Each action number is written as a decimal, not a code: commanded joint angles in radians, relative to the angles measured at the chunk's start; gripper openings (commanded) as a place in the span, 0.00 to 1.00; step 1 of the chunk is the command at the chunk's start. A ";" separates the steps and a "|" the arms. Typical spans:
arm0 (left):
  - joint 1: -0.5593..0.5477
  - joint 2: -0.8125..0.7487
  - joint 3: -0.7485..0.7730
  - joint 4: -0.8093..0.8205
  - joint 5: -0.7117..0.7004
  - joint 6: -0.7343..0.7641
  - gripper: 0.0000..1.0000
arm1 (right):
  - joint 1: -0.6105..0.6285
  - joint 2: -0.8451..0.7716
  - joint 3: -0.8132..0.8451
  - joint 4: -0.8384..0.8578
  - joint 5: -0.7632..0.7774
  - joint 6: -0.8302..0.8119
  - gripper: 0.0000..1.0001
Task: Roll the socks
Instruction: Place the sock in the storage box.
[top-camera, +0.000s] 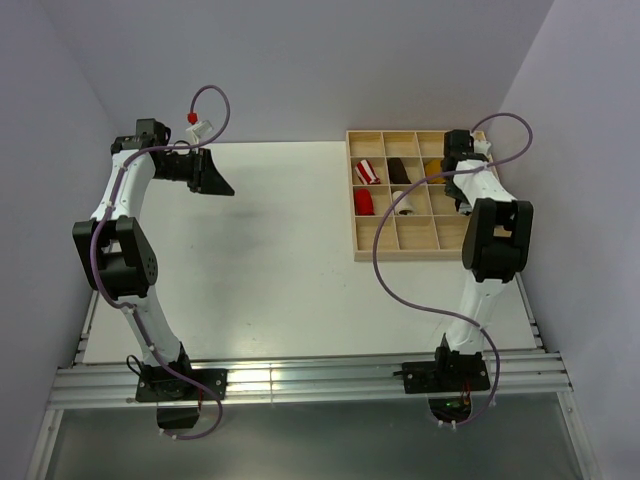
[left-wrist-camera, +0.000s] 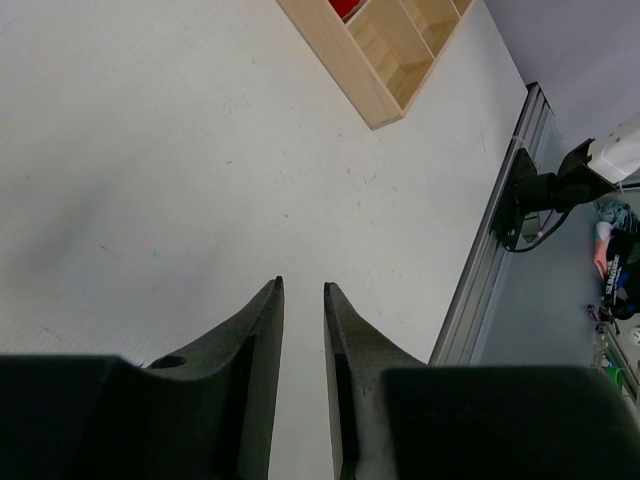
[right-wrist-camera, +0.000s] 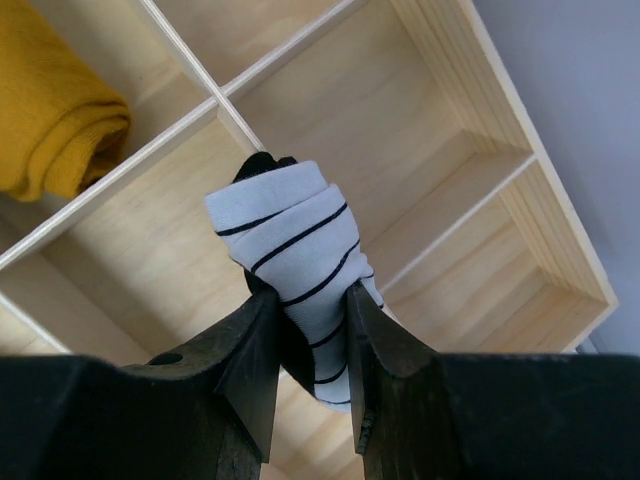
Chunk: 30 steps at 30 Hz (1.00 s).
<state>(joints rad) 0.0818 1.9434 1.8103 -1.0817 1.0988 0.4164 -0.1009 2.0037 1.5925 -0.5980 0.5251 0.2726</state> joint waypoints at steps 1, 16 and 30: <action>0.004 -0.024 0.021 0.005 0.036 -0.001 0.28 | 0.004 0.038 0.064 -0.025 0.036 0.007 0.00; 0.004 -0.012 0.023 -0.003 0.024 0.012 0.28 | 0.069 0.171 0.150 -0.080 -0.020 -0.003 0.00; 0.004 -0.014 0.021 -0.001 0.016 0.005 0.28 | 0.072 0.205 0.144 -0.082 -0.178 -0.001 0.00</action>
<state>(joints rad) 0.0818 1.9434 1.8103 -1.0817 1.0996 0.4137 -0.0345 2.1925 1.7092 -0.6609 0.4290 0.2604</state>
